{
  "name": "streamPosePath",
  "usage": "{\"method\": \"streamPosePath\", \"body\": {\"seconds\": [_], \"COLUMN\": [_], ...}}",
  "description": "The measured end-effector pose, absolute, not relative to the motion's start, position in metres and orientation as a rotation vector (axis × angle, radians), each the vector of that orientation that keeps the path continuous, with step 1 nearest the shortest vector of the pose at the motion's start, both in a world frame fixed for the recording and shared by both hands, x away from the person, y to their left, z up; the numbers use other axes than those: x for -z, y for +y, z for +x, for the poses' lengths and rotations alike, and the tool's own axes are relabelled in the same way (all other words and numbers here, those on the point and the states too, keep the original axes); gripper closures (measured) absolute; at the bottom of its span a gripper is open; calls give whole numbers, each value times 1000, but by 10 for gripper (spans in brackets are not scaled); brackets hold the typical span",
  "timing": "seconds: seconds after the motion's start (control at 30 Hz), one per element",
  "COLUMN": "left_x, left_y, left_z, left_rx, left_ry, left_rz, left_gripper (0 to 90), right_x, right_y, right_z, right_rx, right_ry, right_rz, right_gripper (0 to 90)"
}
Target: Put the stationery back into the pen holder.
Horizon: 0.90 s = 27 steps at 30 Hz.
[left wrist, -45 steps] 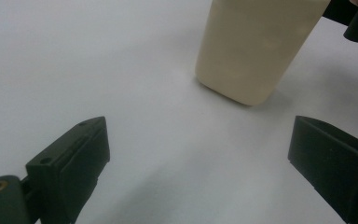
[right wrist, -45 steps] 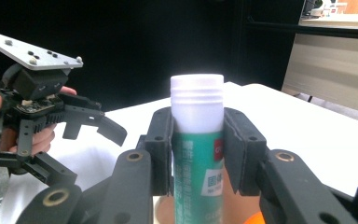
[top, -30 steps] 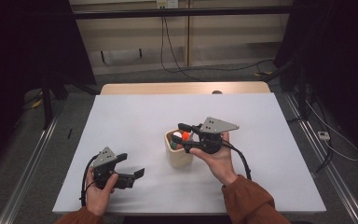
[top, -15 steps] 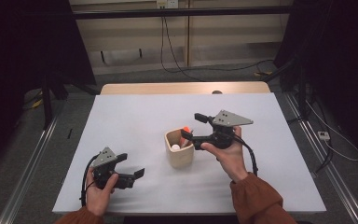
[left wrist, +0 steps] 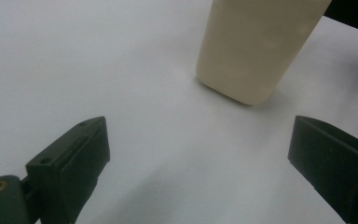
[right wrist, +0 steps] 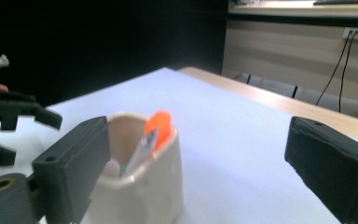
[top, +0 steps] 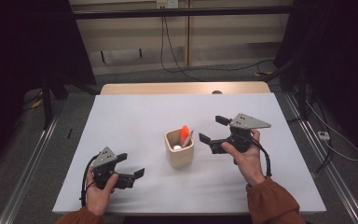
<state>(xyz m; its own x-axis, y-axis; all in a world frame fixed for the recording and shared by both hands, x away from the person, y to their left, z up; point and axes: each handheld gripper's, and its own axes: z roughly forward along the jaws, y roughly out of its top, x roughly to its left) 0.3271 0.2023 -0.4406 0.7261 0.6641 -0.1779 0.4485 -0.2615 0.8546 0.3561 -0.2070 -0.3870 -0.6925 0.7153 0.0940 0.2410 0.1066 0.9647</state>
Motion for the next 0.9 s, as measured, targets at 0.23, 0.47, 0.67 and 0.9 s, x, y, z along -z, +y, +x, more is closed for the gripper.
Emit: {"method": "streamPosePath", "body": {"seconds": [0.23, 0.47, 0.67, 0.9], "left_x": [440, 440, 439, 439], "left_y": [202, 202, 203, 203], "left_z": [327, 327, 326, 325], "left_rx": [-267, -272, -277, -284], "left_ry": [855, 860, 855, 857], "left_rz": [1904, 1898, 1897, 1897], "left_gripper": [54, 54, 53, 54], "right_x": [398, 410, 420, 430], "right_y": [-227, -240, -252, -269], "right_z": [348, 338, 328, 316], "right_rx": [-1572, -1528, -1481, -1410], "right_ry": [1996, 2015, 2028, 2032], "right_rz": [981, 1028, 1067, 1124], "right_gripper": [44, 42, 43, 56]}}
